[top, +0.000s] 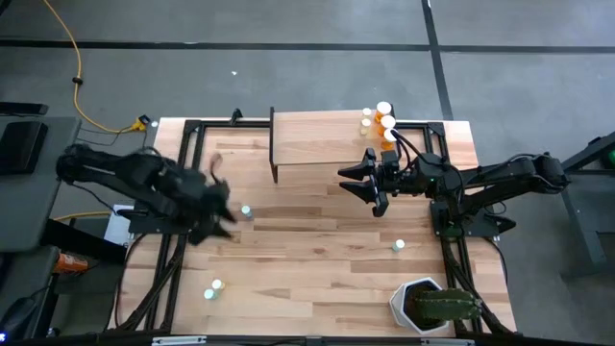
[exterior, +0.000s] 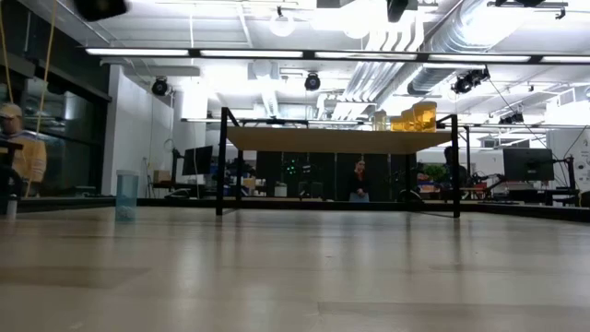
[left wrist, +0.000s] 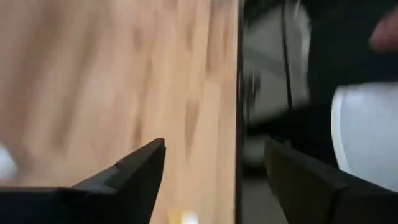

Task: Pick and place medicine bottles onto shelf by color
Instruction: Put the yellow pill bottle on the shelf aligned with the yellow pill bottle

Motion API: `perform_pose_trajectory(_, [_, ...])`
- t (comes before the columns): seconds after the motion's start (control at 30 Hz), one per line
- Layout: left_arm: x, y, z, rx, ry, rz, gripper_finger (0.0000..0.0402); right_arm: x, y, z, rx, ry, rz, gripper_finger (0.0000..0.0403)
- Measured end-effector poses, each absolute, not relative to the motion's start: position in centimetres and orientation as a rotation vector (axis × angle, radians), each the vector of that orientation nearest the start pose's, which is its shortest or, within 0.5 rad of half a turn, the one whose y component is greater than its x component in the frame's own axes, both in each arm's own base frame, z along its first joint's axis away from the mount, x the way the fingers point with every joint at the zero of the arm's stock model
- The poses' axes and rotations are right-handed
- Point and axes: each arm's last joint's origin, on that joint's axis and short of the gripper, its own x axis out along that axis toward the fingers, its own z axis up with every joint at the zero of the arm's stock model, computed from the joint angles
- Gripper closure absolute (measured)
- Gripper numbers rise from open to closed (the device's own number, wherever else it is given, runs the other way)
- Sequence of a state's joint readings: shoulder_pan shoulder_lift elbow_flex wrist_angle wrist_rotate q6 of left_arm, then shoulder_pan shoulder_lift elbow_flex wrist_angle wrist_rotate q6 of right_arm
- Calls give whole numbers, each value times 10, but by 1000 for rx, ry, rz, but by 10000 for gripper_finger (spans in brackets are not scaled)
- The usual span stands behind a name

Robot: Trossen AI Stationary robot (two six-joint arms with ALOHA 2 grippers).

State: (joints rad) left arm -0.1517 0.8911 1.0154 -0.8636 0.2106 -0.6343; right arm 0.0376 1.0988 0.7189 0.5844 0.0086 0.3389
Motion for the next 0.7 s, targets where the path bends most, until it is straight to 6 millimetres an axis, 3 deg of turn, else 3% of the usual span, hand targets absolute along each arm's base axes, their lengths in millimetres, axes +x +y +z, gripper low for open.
perform_pose_trajectory(0.2, [162,-72,287,-688,1224,-36,124,245,9,321,343,-179,60,237])
perform_pose_trajectory(0.43, [160,-117,250,-739,1215,153,124,245,9,320,342,-165,58,237])
perform_pose_trajectory(0.53, [159,-128,240,-808,1224,287,124,245,9,319,342,-160,57,237])
perform_pose_trajectory(0.7, [163,-138,221,-957,1386,460,124,246,9,316,342,-125,51,237])
